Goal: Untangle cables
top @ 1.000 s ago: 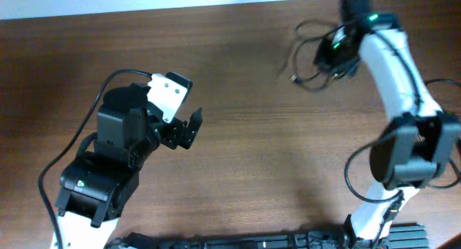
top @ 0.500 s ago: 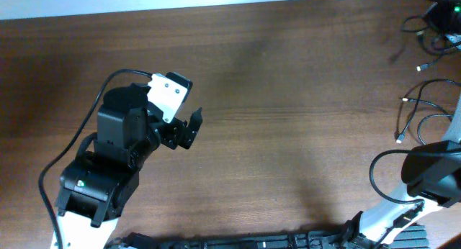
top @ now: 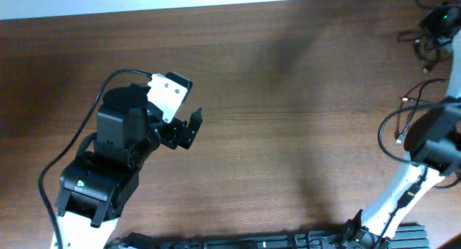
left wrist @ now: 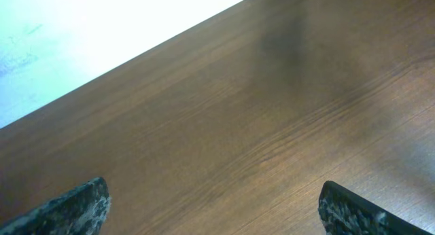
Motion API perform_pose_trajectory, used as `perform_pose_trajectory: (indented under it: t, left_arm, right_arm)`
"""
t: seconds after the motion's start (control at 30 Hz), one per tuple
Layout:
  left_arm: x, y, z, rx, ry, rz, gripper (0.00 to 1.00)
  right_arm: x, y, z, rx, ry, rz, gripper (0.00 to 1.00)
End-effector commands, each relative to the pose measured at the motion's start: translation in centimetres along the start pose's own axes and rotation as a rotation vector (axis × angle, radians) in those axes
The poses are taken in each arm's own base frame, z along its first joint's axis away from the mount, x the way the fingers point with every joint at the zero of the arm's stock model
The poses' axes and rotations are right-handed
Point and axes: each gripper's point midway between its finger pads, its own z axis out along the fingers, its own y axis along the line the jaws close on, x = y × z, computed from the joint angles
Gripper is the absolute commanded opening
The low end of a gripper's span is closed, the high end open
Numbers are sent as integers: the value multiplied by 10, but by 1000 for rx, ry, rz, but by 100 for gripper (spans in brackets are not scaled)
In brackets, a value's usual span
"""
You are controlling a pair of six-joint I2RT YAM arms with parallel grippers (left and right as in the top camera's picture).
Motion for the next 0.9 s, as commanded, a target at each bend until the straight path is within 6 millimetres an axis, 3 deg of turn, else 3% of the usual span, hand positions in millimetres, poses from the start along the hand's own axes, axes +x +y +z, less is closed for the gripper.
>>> perform_pose_trajectory:
  t: [0.0, 0.03, 0.07, 0.1, 0.27, 0.37, 0.5, 0.63, 0.73, 0.8, 0.87]
  left_arm:
    - [-2, 1, -1, 4, -8, 12, 99]
    - [-2, 1, -1, 4, -8, 12, 99]
    - [-2, 1, -1, 4, -8, 12, 99]
    - [-2, 1, -1, 4, -8, 12, 99]
    - [-2, 1, -1, 4, -8, 12, 99]
    - [-2, 1, -1, 4, -8, 12, 99]
    - [-2, 1, -1, 4, -8, 12, 99]
    - [-2, 1, -1, 4, -8, 12, 99]
    - [-2, 1, -1, 4, -8, 12, 99]
    - [-2, 1, -1, 4, -8, 12, 99]
    - [-2, 1, -1, 4, -7, 12, 99]
  right_arm:
    - [27, -5, 45, -2, 101, 12, 14]
    - [35, -5, 50, -11, 132, 14, 50]
    - [42, -8, 54, -5, 161, 15, 95]
    - [45, -9, 54, 1, 171, 12, 99]
    - [59, -10, 47, -36, 251, 35, 100]
    - [61, 0, 25, -99, 288, 49, 100]
    - [36, 13, -42, -137, 202, -12, 100]
    - [28, 19, -138, -174, 122, -81, 99]
    - [48, 26, -201, -204, 113, -207, 99]
    - [74, 37, -234, -227, 142, -280, 99]
    - [97, 45, -252, -241, 182, -317, 99]
